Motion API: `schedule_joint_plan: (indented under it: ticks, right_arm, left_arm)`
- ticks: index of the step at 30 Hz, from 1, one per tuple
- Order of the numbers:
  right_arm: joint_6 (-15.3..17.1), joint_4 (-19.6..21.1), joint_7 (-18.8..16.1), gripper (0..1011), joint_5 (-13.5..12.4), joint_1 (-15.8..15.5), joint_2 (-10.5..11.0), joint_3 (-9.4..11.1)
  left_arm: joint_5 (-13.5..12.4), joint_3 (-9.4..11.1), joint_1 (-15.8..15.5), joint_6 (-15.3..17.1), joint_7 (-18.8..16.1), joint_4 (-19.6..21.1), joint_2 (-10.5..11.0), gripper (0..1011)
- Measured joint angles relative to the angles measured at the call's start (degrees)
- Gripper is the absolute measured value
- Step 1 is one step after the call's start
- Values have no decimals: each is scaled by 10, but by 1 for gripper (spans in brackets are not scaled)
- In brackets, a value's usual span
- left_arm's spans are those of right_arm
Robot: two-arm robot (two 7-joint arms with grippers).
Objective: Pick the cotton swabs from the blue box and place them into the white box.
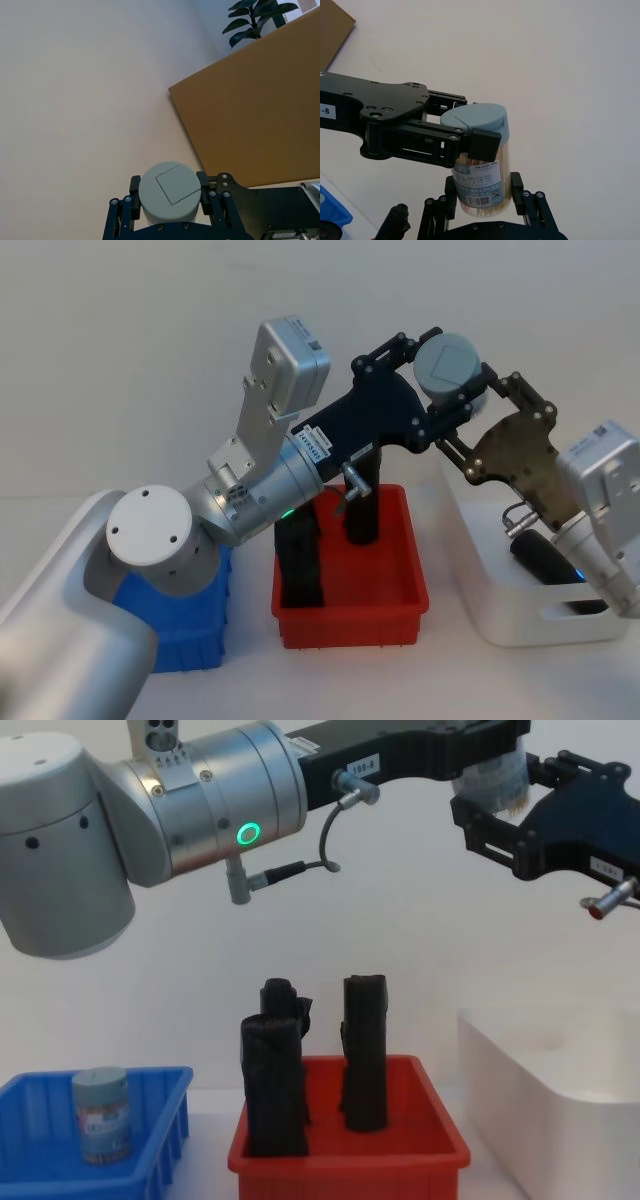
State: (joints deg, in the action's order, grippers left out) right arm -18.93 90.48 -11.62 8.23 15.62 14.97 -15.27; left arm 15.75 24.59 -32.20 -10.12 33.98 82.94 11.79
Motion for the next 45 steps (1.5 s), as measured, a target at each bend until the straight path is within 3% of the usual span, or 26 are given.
schedule_joint_plan:
  ticks: [19, 29, 32, 45]
  right_arm:
    - [1, 1, 0, 640, -1, 0, 0, 0]
    - [1, 2, 0, 639, -1, 0, 0, 0]
    - [1, 2, 0, 639, -1, 0, 0, 0]
    - [7, 0, 23, 640, -1, -1, -1, 2]
  left_arm:
    - [0, 0, 0, -1, 1, -1, 0, 671]
    - [-1, 0, 0, 0, 1, -1, 0, 957]
    - [-1, 0, 0, 0, 1, -1, 0, 1003]
    - [0, 0, 0, 0, 0, -1, 0, 1004]
